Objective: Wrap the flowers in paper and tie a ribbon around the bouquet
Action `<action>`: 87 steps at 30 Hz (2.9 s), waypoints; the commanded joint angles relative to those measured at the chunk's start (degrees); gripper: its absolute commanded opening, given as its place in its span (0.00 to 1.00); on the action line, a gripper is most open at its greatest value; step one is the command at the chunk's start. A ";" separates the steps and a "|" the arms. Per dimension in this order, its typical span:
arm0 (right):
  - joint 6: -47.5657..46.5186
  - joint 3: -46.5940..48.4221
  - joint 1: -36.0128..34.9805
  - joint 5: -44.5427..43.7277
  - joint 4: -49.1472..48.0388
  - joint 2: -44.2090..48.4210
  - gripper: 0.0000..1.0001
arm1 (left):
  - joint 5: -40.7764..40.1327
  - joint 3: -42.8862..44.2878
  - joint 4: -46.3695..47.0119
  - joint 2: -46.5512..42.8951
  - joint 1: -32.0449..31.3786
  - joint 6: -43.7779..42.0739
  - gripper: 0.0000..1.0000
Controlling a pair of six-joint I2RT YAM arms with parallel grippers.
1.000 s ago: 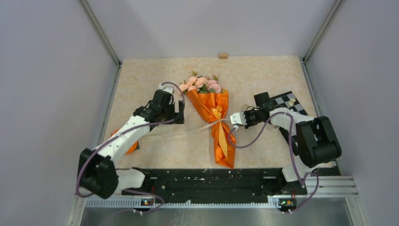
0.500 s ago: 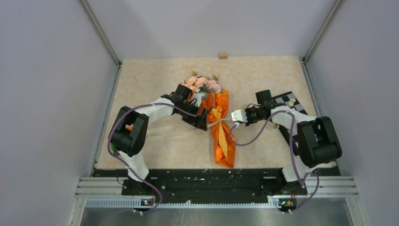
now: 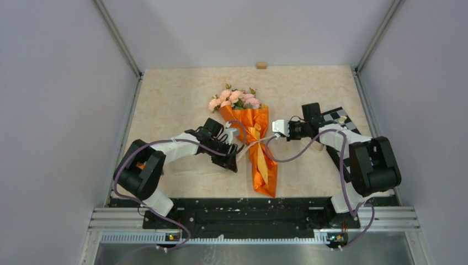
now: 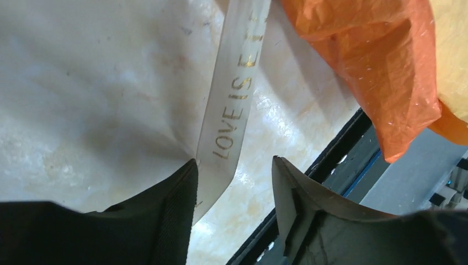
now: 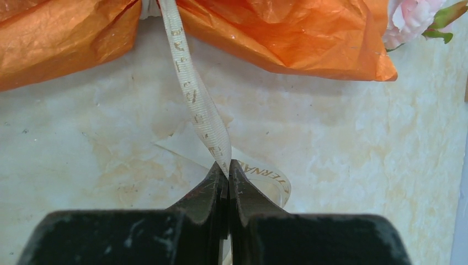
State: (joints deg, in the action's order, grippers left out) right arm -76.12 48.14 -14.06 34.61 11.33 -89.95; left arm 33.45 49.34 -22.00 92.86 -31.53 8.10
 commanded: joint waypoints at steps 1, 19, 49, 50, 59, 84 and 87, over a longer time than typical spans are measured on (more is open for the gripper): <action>4.23 2.37 0.66 2.65 -2.81 2.85 0.00 | -1.90 -3.06 5.56 -3.44 -0.81 5.78 0.51; 3.27 0.55 0.62 -4.43 -2.85 4.22 0.00 | -57.26 0.77 -17.36 -12.73 -2.47 40.94 0.00; -15.31 -3.69 -9.60 -2.11 5.35 5.27 0.10 | -20.07 7.36 7.86 -13.20 3.75 25.89 0.00; -15.41 -2.83 -10.23 -2.03 6.97 5.18 0.15 | -19.14 8.70 8.64 -12.08 3.50 25.50 0.00; -16.89 4.69 -17.05 -0.63 19.68 4.52 0.53 | -11.71 11.46 22.93 -8.83 3.22 26.03 0.00; 20.04 22.78 -2.86 -16.43 12.14 -6.85 0.69 | -4.53 22.07 2.23 -3.74 3.15 27.29 0.00; 23.08 25.88 -2.17 -15.87 15.16 -13.02 0.67 | -4.19 23.98 -0.63 -2.75 3.19 27.36 0.00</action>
State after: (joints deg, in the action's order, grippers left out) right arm -60.03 69.28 -17.17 15.84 24.08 -96.66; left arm 26.74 69.52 -19.57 89.36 -28.25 34.76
